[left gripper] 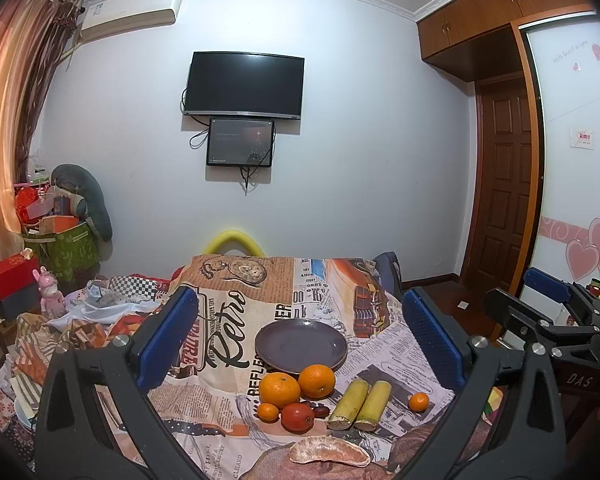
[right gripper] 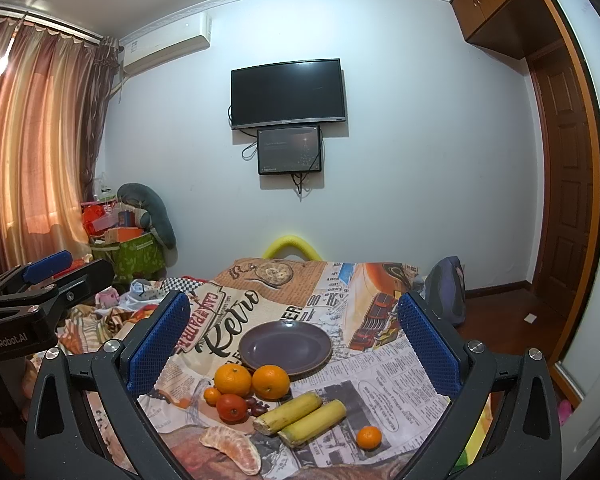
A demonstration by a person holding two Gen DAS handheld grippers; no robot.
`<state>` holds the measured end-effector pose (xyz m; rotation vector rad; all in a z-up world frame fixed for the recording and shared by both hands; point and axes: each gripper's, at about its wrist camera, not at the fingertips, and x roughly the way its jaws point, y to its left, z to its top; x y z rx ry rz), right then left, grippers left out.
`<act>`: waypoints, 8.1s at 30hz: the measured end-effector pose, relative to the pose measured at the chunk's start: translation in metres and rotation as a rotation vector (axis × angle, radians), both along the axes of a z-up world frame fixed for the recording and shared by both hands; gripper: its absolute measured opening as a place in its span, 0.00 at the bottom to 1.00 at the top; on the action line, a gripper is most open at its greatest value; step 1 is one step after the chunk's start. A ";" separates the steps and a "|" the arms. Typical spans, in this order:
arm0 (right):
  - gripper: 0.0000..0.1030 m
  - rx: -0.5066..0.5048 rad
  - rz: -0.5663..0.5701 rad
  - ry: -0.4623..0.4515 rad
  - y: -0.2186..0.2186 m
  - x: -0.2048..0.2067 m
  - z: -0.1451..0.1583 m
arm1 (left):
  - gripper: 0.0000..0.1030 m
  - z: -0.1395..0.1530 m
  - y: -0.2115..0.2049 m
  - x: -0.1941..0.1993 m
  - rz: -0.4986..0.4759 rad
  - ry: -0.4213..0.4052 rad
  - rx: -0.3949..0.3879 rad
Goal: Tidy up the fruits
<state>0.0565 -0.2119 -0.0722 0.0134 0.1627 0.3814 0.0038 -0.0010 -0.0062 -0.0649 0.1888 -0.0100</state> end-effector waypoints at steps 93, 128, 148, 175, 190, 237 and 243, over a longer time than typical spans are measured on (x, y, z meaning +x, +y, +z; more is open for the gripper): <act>0.92 -0.152 -0.054 0.665 -0.068 0.120 -0.168 | 0.84 -0.226 -0.045 0.144 -0.211 0.818 0.167; 0.34 -0.129 0.027 0.701 -0.051 0.133 -0.178 | 0.47 -0.223 -0.067 0.164 -0.330 0.791 0.103; 0.34 -0.118 0.063 0.527 -0.019 0.131 -0.111 | 0.46 -0.151 -0.013 0.161 -0.210 0.572 0.024; 0.34 -0.174 0.128 0.384 0.041 0.202 -0.073 | 0.46 -0.116 0.045 0.238 -0.083 0.436 -0.014; 0.34 -0.208 0.121 0.413 0.065 0.260 -0.092 | 0.46 -0.143 0.051 0.302 -0.087 0.491 -0.033; 0.59 -0.300 0.176 0.525 0.095 0.291 -0.113 | 0.47 -0.165 0.065 0.346 -0.067 0.615 -0.001; 0.59 -0.293 0.170 0.476 0.091 0.262 -0.093 | 0.47 -0.144 0.067 0.316 -0.056 0.575 0.007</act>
